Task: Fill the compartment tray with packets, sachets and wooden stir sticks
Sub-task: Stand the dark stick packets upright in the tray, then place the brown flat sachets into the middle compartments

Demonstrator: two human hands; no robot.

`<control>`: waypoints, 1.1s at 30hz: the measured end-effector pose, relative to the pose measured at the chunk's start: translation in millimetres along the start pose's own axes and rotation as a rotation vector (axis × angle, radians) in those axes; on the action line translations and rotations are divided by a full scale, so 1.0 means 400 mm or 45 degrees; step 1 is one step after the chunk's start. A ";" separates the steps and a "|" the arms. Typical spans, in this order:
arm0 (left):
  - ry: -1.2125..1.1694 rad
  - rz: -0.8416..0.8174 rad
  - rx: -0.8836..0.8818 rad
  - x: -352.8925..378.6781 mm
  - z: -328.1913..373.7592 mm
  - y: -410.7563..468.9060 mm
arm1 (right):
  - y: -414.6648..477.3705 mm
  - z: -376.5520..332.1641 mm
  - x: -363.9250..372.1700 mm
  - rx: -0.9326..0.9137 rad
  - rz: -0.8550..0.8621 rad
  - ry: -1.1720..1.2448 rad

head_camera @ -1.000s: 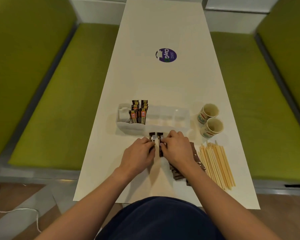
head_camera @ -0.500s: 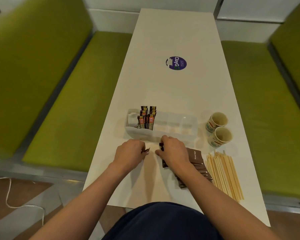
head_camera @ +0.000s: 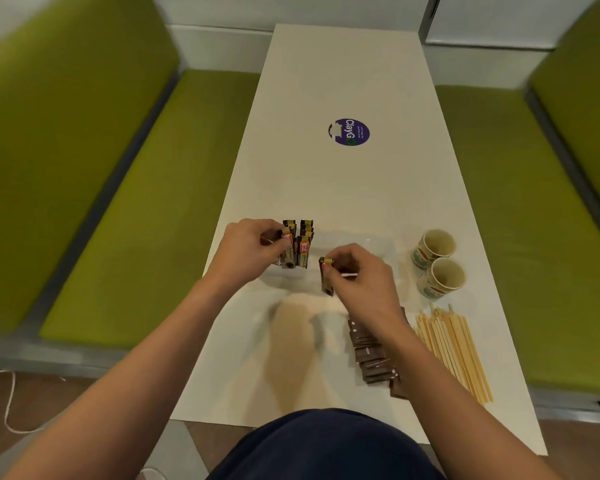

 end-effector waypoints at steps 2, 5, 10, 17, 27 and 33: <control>0.006 -0.022 -0.004 0.017 -0.009 0.014 | 0.017 -0.018 -0.017 0.022 0.074 0.118; 0.015 -0.020 0.002 0.021 -0.008 0.031 | 0.042 -0.020 -0.022 0.033 0.127 0.193; 0.093 -0.034 0.017 0.020 -0.021 0.056 | 0.055 -0.015 -0.021 0.054 0.173 0.257; 0.268 -0.142 0.019 0.080 -0.077 0.031 | 0.079 -0.017 0.024 0.063 0.178 0.234; 0.326 -0.037 0.136 0.083 -0.070 0.020 | 0.120 0.009 0.128 -0.026 0.052 -0.094; 0.293 -0.005 0.183 0.075 -0.078 0.003 | 0.100 0.019 0.160 -0.377 0.039 -0.414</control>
Point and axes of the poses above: each hand's wrist, its own y-axis towards the middle knuckle, its own x-axis out of the palm, z = x × y, the point moved 6 cm from there along y, towards the middle knuckle, and after that the axes turned 12 degrees about z, right-handed, at the moved point
